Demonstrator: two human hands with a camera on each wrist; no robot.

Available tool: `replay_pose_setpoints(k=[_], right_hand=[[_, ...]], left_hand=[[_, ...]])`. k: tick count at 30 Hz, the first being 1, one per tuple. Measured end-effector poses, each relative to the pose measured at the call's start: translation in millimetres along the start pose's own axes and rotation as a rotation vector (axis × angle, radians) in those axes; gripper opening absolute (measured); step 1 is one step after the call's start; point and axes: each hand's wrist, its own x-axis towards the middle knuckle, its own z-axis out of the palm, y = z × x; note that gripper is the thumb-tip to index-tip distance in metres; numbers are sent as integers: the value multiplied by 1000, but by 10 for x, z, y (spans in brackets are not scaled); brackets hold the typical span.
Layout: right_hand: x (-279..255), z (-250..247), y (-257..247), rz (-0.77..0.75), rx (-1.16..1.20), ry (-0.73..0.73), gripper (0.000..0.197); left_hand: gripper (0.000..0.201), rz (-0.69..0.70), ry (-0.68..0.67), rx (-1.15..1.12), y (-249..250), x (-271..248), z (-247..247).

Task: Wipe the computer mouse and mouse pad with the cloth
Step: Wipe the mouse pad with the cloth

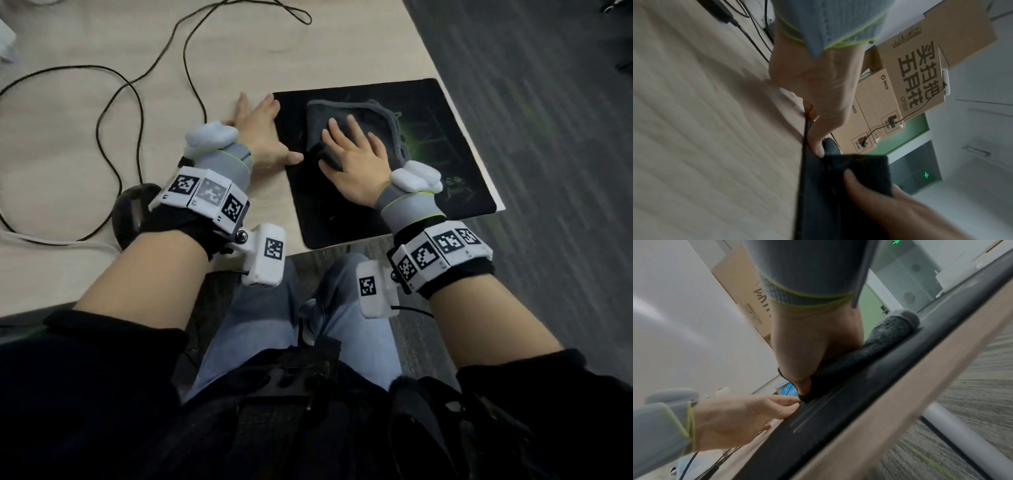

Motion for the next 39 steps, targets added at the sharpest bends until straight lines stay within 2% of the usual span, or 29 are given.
replay_pose_setpoints(k=[3, 6, 11, 15, 20, 27, 31, 35, 37, 39], right_hand=[[261, -78, -102, -61, 49, -31, 57], [429, -159, -176, -57, 91, -47, 56], [99, -239, -247, -41, 254, -197, 57], [100, -353, -253, 29, 214, -258, 61], [277, -494, -340, 109, 166, -229, 62], [75, -360, -398, 12, 204, -291, 56], [273, -421, -372, 28, 191, -230, 56], [332, -424, 36, 175, 213, -91, 55], [330, -428, 191, 239, 233, -65, 55], [325, -392, 128, 252, 240, -71, 55]], left_hand=[[96, 17, -15, 10, -29, -8, 39], [95, 5, 7, 5, -48, 15, 25], [98, 14, -5, -33, -64, 20, 24], [94, 21, -16, -29, -56, -2, 3], [95, 4, -24, -21, -47, -9, -5], [86, 6, -11, -65, -42, -2, 0], [93, -7, -27, -3, -31, -6, 21], [92, -30, -53, 53, -40, -3, 32], [92, -35, -59, 60, -36, 6, 26], [92, -31, -61, 56, -24, 4, 34]])
